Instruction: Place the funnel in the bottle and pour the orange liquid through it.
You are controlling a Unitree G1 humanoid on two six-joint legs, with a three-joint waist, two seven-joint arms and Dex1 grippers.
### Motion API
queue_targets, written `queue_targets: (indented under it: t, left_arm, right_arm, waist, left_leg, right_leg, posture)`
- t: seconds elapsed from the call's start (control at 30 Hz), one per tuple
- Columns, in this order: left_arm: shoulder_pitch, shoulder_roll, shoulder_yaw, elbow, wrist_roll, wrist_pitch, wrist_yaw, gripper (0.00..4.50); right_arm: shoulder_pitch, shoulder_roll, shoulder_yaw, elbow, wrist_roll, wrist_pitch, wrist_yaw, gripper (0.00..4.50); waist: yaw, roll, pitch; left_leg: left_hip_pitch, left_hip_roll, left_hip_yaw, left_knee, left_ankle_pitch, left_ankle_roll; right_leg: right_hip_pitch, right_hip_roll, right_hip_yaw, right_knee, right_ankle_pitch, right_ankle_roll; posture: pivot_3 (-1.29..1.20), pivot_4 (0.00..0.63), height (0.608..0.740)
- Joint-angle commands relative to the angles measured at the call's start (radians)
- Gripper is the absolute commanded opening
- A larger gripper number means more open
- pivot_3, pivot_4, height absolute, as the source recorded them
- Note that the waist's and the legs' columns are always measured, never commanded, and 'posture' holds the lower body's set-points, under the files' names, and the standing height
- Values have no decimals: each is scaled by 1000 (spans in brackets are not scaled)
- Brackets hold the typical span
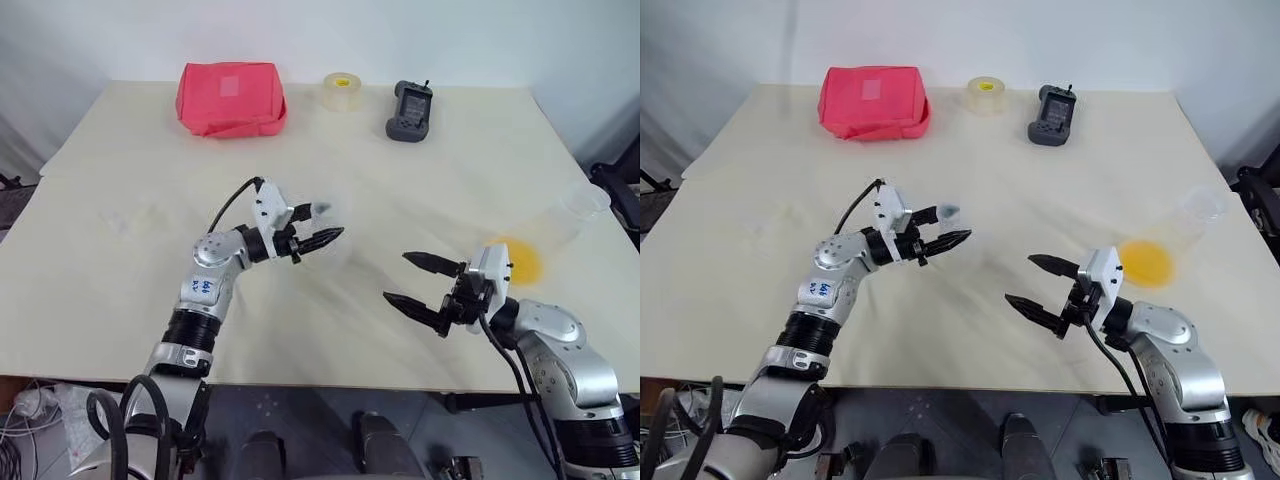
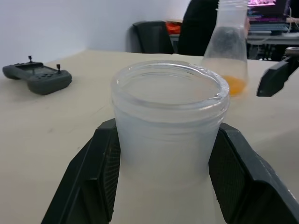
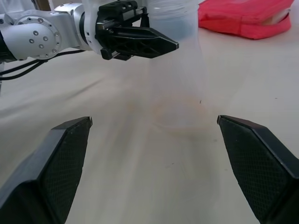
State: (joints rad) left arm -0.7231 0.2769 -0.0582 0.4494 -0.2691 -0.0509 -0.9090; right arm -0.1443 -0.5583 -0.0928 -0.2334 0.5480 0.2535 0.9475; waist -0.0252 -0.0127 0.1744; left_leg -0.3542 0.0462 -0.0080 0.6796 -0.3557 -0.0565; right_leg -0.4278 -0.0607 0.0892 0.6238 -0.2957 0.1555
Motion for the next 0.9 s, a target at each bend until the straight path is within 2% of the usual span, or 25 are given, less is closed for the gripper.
queue_targets:
  t: [0.03, 0.17, 0.23, 0.43, 0.6, 0.73, 0.9]
  left_arm:
    - [9, -6, 5, -3, 3, -14, -4, 2634]
    - [20, -6, 16, -20, -16, 16, -3, 3968]
    - [29, -2, 24, -41, -26, 37, 1, 4488]
    - [61, 37, 72, -131, -74, 136, -1, 4488]
    - [109, 125, 149, -267, -132, 276, 30, 4488]
    - [193, 229, 242, -377, -158, 336, 69, 4488]
    - [357, 282, 411, -497, -199, 351, 162, 4488]
  right_arm:
    - [-1, 11, -8, -31, -3, -30, -10, 4500]
    - [-6, 16, -4, -19, -14, -41, -10, 4500]
    - [-8, 17, -4, -19, -15, -41, -11, 4500]
    - [-16, 13, -5, -12, -15, -40, -2, 4500]
    - [-20, -12, -10, -10, -4, -27, 34, 4500]
    - [-33, -27, -17, 12, 0, -28, 63, 4500]
    - [-62, -24, -9, 41, 3, -27, 84, 4500]
  waist:
    - [0, 0, 0]
    - [0, 0, 0]
    - [0, 0, 0]
    - [-1, 0, 0]
    - [-3, 0, 0]
    - [-6, 0, 0]
    - [-3, 0, 0]
  left_leg:
    - [0, 0, 0, 0, 0, 0]
    - [0, 0, 0, 0, 0, 0]
    - [0, 0, 0, 0, 0, 0]
    - [0, 0, 0, 0, 0, 1]
    - [0, 0, 0, 0, 0, 1]
    - [0, 0, 0, 0, 0, 1]
    - [0, 0, 0, 0, -1, 2]
  right_leg:
    - [0, 0, 0, 0, 0, 0]
    - [0, 0, 0, 0, 0, 0]
    - [0, 0, 0, 0, 0, 0]
    - [0, 0, 0, 2, 0, 0]
    - [0, 0, 0, 3, 0, 0]
    - [0, 0, 0, 3, 0, 0]
    - [0, -1, 0, 3, 0, 0]
  posture:
    - [0, 150, 740]
    - [0, 150, 740]
    - [0, 150, 740]
    - [0, 150, 740]
    - [0, 150, 740]
    - [0, 150, 740]
    - [0, 150, 740]
